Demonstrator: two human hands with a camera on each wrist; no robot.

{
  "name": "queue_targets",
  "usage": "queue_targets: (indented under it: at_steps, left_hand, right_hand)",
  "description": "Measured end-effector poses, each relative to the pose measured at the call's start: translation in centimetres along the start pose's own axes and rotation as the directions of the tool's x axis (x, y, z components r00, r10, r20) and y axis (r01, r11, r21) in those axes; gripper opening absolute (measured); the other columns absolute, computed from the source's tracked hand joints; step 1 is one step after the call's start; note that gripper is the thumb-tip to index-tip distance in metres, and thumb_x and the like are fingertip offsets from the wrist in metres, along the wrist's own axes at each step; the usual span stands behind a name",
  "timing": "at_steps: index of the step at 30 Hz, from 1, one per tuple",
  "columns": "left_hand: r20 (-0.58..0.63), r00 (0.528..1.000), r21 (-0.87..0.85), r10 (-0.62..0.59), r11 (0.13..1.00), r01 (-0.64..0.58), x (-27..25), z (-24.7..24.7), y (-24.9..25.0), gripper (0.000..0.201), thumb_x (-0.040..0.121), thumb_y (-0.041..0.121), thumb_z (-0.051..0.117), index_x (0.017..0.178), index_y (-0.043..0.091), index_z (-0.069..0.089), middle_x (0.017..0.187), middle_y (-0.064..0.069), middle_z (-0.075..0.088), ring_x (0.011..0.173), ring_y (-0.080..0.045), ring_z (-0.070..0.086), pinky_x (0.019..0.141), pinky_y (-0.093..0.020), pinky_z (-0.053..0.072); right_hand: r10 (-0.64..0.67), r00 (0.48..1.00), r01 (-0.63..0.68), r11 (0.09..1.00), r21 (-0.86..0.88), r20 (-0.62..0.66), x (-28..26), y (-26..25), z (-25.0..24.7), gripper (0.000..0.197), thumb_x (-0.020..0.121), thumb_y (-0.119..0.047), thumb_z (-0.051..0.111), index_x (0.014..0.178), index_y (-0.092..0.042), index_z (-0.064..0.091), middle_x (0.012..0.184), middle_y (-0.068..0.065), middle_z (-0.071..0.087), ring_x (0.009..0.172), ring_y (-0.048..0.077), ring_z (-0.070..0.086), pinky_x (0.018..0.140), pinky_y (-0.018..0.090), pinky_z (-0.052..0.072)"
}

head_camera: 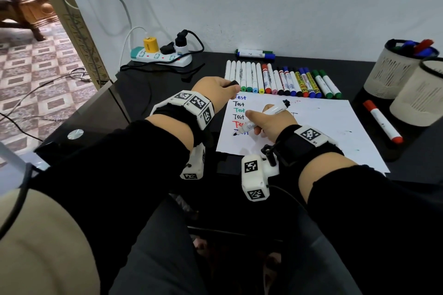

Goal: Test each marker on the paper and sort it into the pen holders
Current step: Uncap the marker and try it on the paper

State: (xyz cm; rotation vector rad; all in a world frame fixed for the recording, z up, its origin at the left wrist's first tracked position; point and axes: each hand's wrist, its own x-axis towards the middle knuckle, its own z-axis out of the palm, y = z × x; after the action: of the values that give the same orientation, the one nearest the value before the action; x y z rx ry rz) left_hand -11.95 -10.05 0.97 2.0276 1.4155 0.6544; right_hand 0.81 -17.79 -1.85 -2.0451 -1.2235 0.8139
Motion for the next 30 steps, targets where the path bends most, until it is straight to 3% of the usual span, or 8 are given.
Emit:
queue_targets:
  at_steps: [7,12,17,22,30]
  left_hand:
    - [0.013,1.0,0.027,0.001,1.0,-0.002,-0.17,0.11,0.39,0.029,0.093,0.037,0.051,0.097,0.016,0.069,0.086,0.003,0.062,0.078,-0.013,0.055,0.059,-0.016,0.037]
    - [0.025,1.0,0.021,-0.005,1.0,0.005,-0.23,0.05,0.32,0.027,0.093,0.037,0.051,0.093,0.017,0.068,0.088,-0.001,0.063,0.081,-0.015,0.055,0.06,-0.017,0.037]
    - [0.024,1.0,0.026,-0.007,1.0,0.006,-0.27,0.07,0.35,0.028,0.094,0.037,0.051,0.094,0.016,0.069,0.087,-0.001,0.063,0.08,-0.015,0.054,0.059,-0.017,0.036]
    - [0.026,1.0,0.018,-0.013,1.0,0.013,-0.35,0.06,0.38,0.03,0.093,0.038,0.051,0.098,0.015,0.069,0.09,0.0,0.064,0.082,-0.014,0.055,0.06,-0.016,0.036]
    - [0.029,0.999,-0.021,-0.027,0.999,0.028,-0.6,0.0,0.49,0.03,0.093,0.038,0.052,0.101,0.015,0.069,0.091,0.0,0.065,0.086,-0.014,0.058,0.062,-0.015,0.037]
  right_hand:
    - [-0.041,0.999,0.041,0.999,-0.023,0.016,-0.67,-0.35,0.1,0.045,0.09,-0.046,0.057,0.058,-0.015,0.047,0.073,0.004,0.06,0.069,0.02,0.05,0.057,0.025,0.035]
    - [0.016,0.998,-0.009,0.993,0.116,-0.068,-0.25,0.06,0.41,0.034,0.087,-0.025,0.059,0.058,-0.015,0.045,0.057,0.001,0.054,0.06,0.02,0.05,0.073,0.032,0.048]
    - [0.052,0.997,-0.046,0.993,0.112,-0.05,-0.32,-0.12,0.41,0.035,0.088,-0.029,0.057,0.057,-0.015,0.047,0.061,0.001,0.055,0.068,0.02,0.053,0.082,0.034,0.05]
    - [0.05,0.999,-0.048,0.989,0.137,-0.013,-0.6,-0.16,0.24,0.034,0.085,-0.024,0.059,0.056,-0.012,0.046,0.053,0.002,0.052,0.052,0.016,0.044,0.062,0.027,0.042]
    - [0.034,0.998,-0.023,0.985,0.168,-0.061,-0.81,0.16,0.12,0.037,0.085,-0.023,0.058,0.052,-0.013,0.046,0.052,0.001,0.052,0.051,0.016,0.044,0.062,0.029,0.041]
